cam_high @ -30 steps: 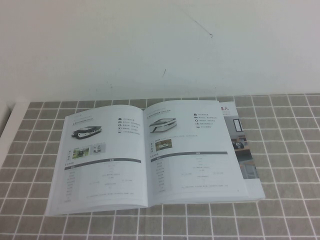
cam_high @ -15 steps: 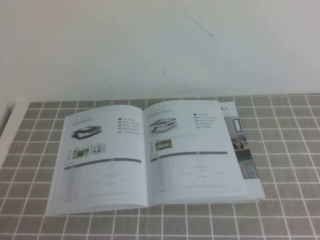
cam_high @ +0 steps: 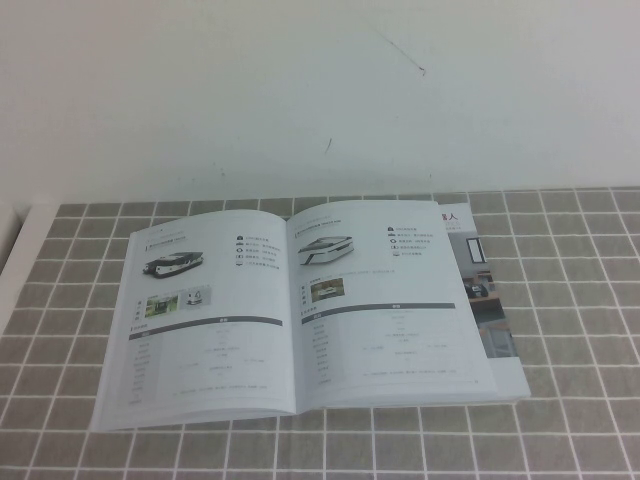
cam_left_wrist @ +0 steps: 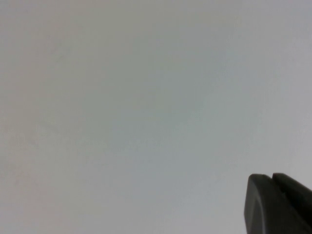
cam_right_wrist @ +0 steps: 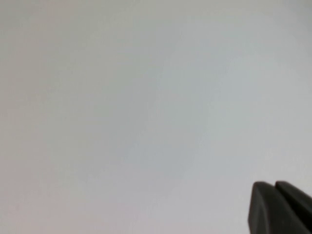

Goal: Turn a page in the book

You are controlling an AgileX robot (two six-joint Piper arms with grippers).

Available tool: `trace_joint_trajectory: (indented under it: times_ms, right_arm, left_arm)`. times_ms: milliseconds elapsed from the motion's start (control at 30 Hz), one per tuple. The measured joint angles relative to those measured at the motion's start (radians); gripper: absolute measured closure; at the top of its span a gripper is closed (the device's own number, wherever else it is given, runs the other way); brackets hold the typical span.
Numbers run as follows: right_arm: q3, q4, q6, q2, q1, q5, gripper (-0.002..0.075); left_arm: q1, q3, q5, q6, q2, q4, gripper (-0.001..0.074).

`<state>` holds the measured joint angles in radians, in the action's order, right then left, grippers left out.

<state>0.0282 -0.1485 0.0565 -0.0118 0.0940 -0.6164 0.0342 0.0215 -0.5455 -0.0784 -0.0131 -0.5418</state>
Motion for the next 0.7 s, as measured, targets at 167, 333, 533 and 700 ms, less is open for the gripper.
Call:
trace_joint_trajectory:
  times_ms: [167,333,533,700]
  right_arm:
    - [-0.025,0.0,0.0,0.0,0.0,-0.15,0.0727]
    - [-0.227,-0.002,0.0,0.0,0.0,-0.104,0.0727]
    - [-0.562,-0.002,0.044,0.02,0.0,0.03,0.0728]
    - [-0.812,-0.002,0.077,0.14,0.0,0.217,0.0728]
  left_arm:
    - [0.0,0.0,-0.207,-0.062,-0.002,0.122,0.0738]
    - [0.0,-0.154,-0.218,-0.047,-0.002,0.275,0.0738]
    - [0.0,-0.49,0.013,-0.02,-0.004,0.542,0.0738]
    - [0.0,-0.745,0.315,-0.013,0.045,0.613,0.0738]
